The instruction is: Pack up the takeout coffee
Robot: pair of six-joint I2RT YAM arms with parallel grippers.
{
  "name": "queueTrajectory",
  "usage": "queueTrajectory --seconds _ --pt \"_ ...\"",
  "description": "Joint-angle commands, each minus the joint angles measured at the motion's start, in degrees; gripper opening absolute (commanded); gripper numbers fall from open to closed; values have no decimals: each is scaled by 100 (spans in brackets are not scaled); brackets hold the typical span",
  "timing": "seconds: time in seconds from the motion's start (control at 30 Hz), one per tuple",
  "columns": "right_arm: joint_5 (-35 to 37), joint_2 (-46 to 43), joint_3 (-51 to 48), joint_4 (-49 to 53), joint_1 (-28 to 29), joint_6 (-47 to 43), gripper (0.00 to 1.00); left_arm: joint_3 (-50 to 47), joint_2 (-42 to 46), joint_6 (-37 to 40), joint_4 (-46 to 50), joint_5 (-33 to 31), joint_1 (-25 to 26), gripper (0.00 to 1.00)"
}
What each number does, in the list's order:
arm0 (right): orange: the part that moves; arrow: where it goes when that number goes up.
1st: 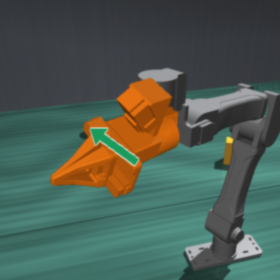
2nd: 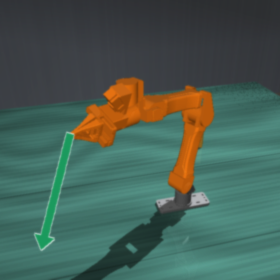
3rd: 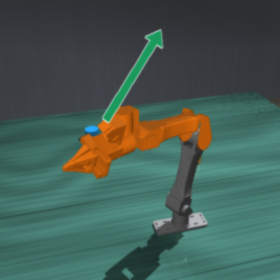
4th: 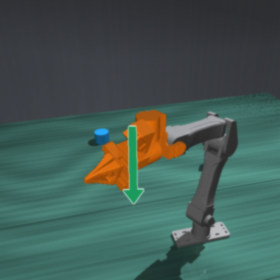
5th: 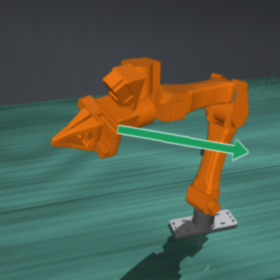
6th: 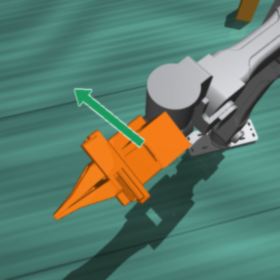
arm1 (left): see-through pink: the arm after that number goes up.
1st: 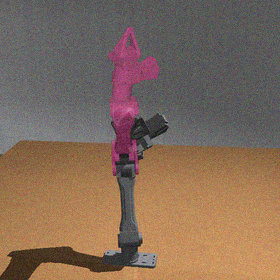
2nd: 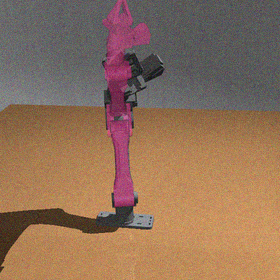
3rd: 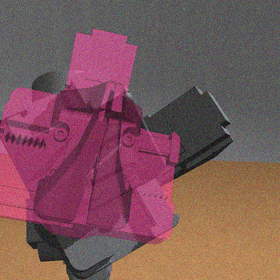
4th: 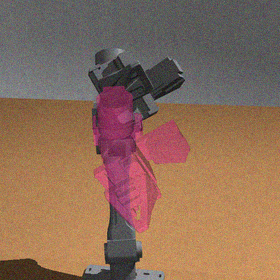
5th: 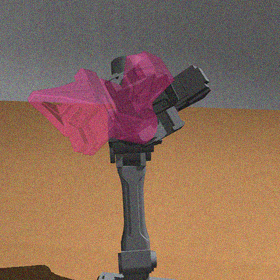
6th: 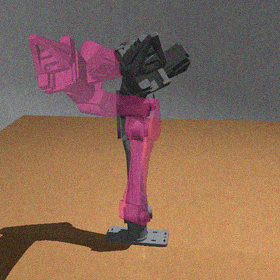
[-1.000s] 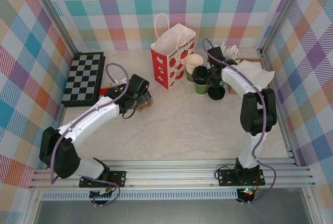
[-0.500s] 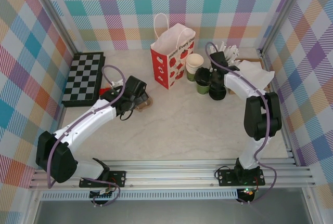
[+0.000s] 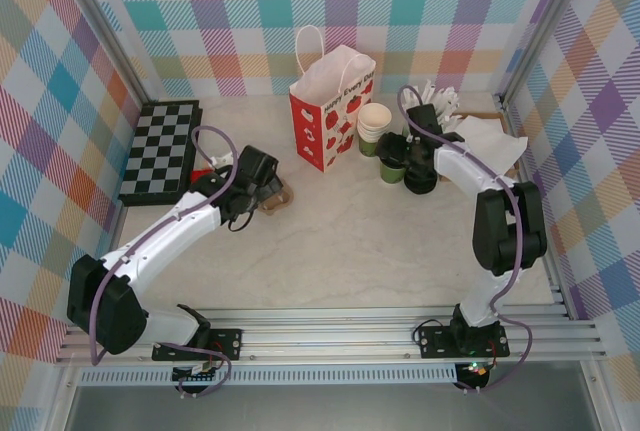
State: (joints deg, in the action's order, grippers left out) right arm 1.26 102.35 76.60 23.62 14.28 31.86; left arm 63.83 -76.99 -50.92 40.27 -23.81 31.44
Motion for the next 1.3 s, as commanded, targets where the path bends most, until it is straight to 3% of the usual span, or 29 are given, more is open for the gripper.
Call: queueTrajectory --seconds 0.0,0.3,0.57,0.8,0.93,1.1,1.27 --pt "-30 -362 13 114 -28 -193 98 -155 169 173 -62 98 -184 100" --pt "141 -1497 -318 644 -22 -242 100 -355 -159 497 -413 1074 -995 99" --pt "-404 -2818 -927 534 -24 -230 100 -210 -1076 914 -999 2014 -1237 83" --pt "-1169 -3300 -1122 231 4 -442 100 -155 -1733 968 -1029 1974 -1229 59" --pt "-1467 -3276 -1103 138 104 -611 100 -230 -1874 1117 -1062 1845 -1198 34" --pt "-1582 -3103 -1026 263 366 -1075 100 -246 -1958 1629 -903 1654 -1100 12" --pt "-1673 -3016 -971 526 613 -1667 100 -464 -1697 2364 -648 1655 -855 0"
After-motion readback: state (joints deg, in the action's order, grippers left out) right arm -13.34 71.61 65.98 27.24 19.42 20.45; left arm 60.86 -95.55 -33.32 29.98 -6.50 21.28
